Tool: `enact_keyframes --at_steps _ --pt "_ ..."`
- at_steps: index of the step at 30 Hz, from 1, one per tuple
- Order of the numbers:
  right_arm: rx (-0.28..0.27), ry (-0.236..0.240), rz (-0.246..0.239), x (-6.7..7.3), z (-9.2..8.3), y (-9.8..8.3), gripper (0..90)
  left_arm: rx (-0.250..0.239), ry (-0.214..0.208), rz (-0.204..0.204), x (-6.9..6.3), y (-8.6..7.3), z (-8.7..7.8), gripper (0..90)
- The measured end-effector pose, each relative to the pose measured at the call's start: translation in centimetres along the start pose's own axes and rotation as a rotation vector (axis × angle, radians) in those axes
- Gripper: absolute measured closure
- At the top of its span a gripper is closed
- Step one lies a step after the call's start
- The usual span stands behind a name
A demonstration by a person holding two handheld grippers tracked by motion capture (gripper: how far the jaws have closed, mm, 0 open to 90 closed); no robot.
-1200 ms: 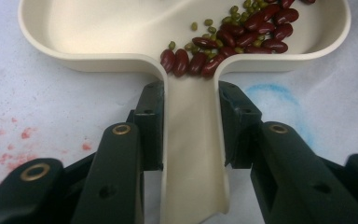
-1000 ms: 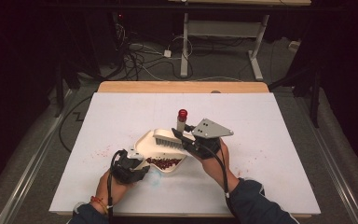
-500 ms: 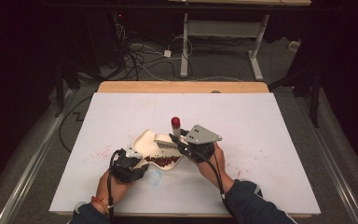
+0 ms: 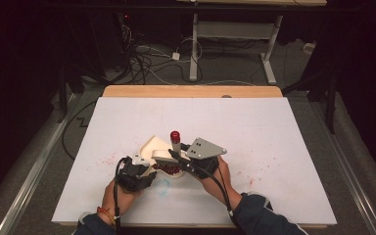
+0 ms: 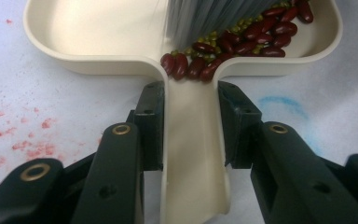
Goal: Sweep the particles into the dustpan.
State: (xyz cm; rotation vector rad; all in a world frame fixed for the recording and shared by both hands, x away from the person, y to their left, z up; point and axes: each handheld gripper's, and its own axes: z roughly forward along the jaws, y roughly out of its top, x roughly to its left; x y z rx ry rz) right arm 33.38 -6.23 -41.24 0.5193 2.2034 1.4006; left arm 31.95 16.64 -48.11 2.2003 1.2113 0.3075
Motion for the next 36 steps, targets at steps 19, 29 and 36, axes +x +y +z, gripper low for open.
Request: enact_keyframes --at_steps 19,29,36 --pt "-0.062 -0.102 0.056 -5.0 -3.0 1.2 70.4 0.002 0.003 0.003 0.1 -0.1 0.2 63.5" --pt "-0.024 -0.122 0.064 -5.6 -2.1 0.1 70.5 0.005 0.002 0.005 0.2 -0.1 0.4 63.5" --pt "-0.028 -0.117 0.061 -5.8 -2.4 0.2 70.4 0.006 0.001 0.006 0.3 -0.2 0.4 63.4"
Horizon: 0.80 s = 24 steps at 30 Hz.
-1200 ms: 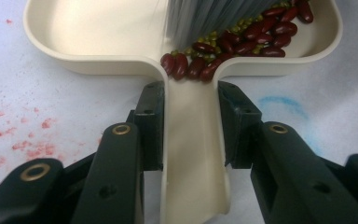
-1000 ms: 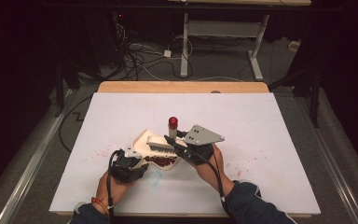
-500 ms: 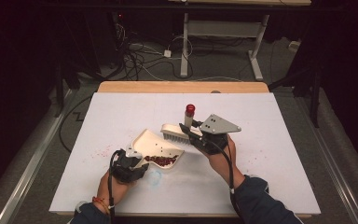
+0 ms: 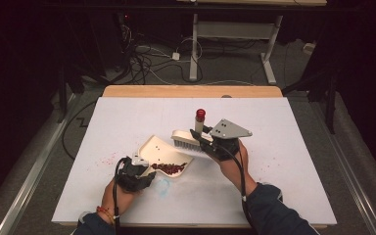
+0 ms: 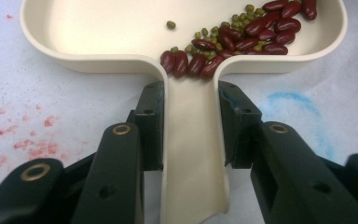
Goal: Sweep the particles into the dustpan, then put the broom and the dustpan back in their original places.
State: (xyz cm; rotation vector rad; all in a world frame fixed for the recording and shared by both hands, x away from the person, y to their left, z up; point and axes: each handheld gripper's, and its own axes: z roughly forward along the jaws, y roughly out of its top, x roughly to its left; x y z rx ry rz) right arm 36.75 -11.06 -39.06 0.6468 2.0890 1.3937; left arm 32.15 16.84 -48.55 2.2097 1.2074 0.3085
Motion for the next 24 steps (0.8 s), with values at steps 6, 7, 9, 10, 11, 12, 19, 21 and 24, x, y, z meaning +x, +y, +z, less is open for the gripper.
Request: enact_keyframes --at_steps 6,7,9,10,11,12,19,21,24 --pt "0.001 0.024 -0.007 -0.6 -1.6 0.1 70.4 0.005 -0.005 0.000 0.1 0.1 0.0 63.5" --pt "0.000 0.027 -0.003 -0.8 -2.0 0.1 70.4 0.005 -0.005 0.001 0.2 0.1 0.0 63.5" --pt "0.002 0.034 -0.004 -1.2 -2.8 0.1 70.4 0.005 -0.003 0.003 0.2 0.0 0.0 63.5" --pt "0.004 0.034 -0.006 -1.4 -3.3 0.1 70.4 0.005 -0.002 0.004 0.2 0.0 0.0 63.5" --pt "0.003 0.030 -0.007 -1.6 -3.7 0.1 70.4 0.005 0.000 0.005 0.3 0.0 0.0 63.5" --pt "0.004 0.028 -0.011 -1.8 -4.1 0.1 70.4 0.004 0.001 -0.001 0.3 0.0 0.0 63.5" --pt "0.011 0.038 -0.017 -3.2 -7.7 0.1 70.3 0.003 0.013 -0.008 0.8 -0.1 -0.3 63.5" --pt "0.015 0.039 -0.022 -3.7 -8.9 0.0 70.3 0.004 0.014 -0.020 1.1 -0.2 -0.3 63.4" --pt "0.028 0.045 -0.027 -4.3 -10.6 -0.4 70.3 0.002 0.023 -0.029 1.5 -0.4 -0.4 63.4"
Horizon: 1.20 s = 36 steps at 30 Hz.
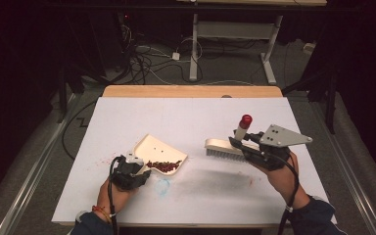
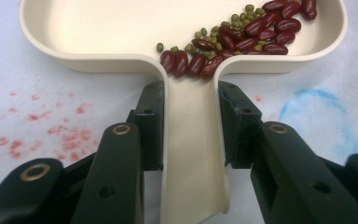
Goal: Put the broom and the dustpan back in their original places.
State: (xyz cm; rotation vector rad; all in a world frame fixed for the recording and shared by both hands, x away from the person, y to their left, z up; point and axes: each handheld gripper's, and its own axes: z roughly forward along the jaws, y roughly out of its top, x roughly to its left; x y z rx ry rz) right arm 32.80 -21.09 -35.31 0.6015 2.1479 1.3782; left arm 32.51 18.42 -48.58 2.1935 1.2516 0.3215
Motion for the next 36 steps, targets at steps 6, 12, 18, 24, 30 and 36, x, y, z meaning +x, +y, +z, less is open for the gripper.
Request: enact_keyframes --at_steps 6,12,18,24,30,36 --pt "0.025 0.007 0.031 -1.0 -2.9 -1.5 70.3 -0.001 0.017 -0.017 0.6 -0.2 -0.2 63.4" --pt "0.047 0.009 0.041 -1.5 -5.1 -2.7 70.3 -0.004 0.035 -0.036 1.0 -0.1 -0.1 63.4" --pt "0.056 0.018 0.052 -2.3 -6.7 -3.6 70.3 -0.009 0.054 -0.073 1.7 0.0 -0.1 63.4" --pt "0.125 0.081 0.076 -3.2 -7.5 -4.3 70.3 -0.022 0.091 -0.131 2.4 -0.2 -0.2 63.4" --pt "0.222 0.171 0.109 -4.2 -7.0 -4.6 70.1 -0.024 0.126 -0.192 2.7 0.1 -0.1 63.4" --pt "0.273 0.190 0.165 -6.4 -4.5 -5.3 69.7 -0.040 0.134 -0.255 2.3 0.3 0.2 61.6"
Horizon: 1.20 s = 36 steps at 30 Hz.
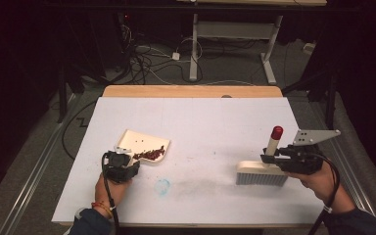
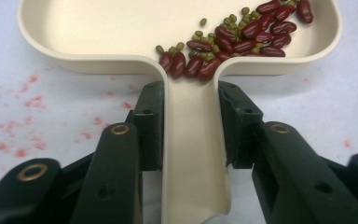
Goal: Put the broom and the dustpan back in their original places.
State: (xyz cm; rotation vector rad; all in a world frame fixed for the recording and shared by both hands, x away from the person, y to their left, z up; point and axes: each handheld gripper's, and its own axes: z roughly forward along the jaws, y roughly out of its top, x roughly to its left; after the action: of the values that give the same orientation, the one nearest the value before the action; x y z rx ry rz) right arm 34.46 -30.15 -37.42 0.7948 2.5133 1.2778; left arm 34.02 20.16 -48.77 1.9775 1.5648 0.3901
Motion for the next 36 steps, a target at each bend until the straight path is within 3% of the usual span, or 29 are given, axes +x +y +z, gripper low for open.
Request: enact_keyframes --at_steps 2,3,4,9,13,15,18,23,28,30,32,36 --pt "-0.002 0.003 0.026 -1.0 0.7 0.3 69.2 0.005 -0.022 -0.017 -0.2 0.1 0.0 55.1" --pt "0.001 0.003 0.033 -1.5 0.9 0.6 68.4 0.013 -0.022 -0.005 -0.3 0.1 -0.1 50.2" --pt "0.003 -0.008 0.036 -2.0 1.2 0.8 67.2 0.016 -0.023 0.013 -0.5 0.0 -0.1 48.9" --pt "0.033 -0.094 0.093 -4.3 3.2 1.6 62.0 0.017 -0.095 0.024 -0.9 -0.7 -0.4 45.5" --pt "0.053 -0.151 0.131 -5.8 5.5 1.7 59.2 0.021 -0.129 0.063 -1.4 -1.1 -0.8 43.4" --pt "0.072 -0.186 0.150 -6.3 6.5 1.6 57.5 0.019 -0.107 0.107 -1.5 -1.1 -0.9 39.0" --pt "0.104 -0.260 0.149 -6.8 7.8 1.4 55.0 -0.023 -0.134 0.144 -1.1 -1.3 -1.5 34.8" --pt "0.090 -0.273 0.185 -7.7 8.6 0.7 56.6 -0.093 -0.150 0.254 -0.4 -1.9 -2.4 33.4" --pt "0.054 -0.334 0.184 -7.7 8.8 0.3 54.6 -0.153 -0.170 0.309 0.3 -2.6 -3.0 38.6" --pt "0.029 -0.335 0.184 -7.6 8.8 0.3 53.2 -0.171 -0.149 0.316 0.4 -2.8 -3.1 38.1" --pt "0.016 -0.350 0.175 -7.5 8.8 0.3 52.2 -0.186 -0.124 0.328 0.4 -2.9 -3.2 31.5" --pt "-0.016 -0.367 0.163 -7.1 8.8 0.4 50.7 -0.179 -0.095 0.382 0.0 -2.9 -3.3 30.9"
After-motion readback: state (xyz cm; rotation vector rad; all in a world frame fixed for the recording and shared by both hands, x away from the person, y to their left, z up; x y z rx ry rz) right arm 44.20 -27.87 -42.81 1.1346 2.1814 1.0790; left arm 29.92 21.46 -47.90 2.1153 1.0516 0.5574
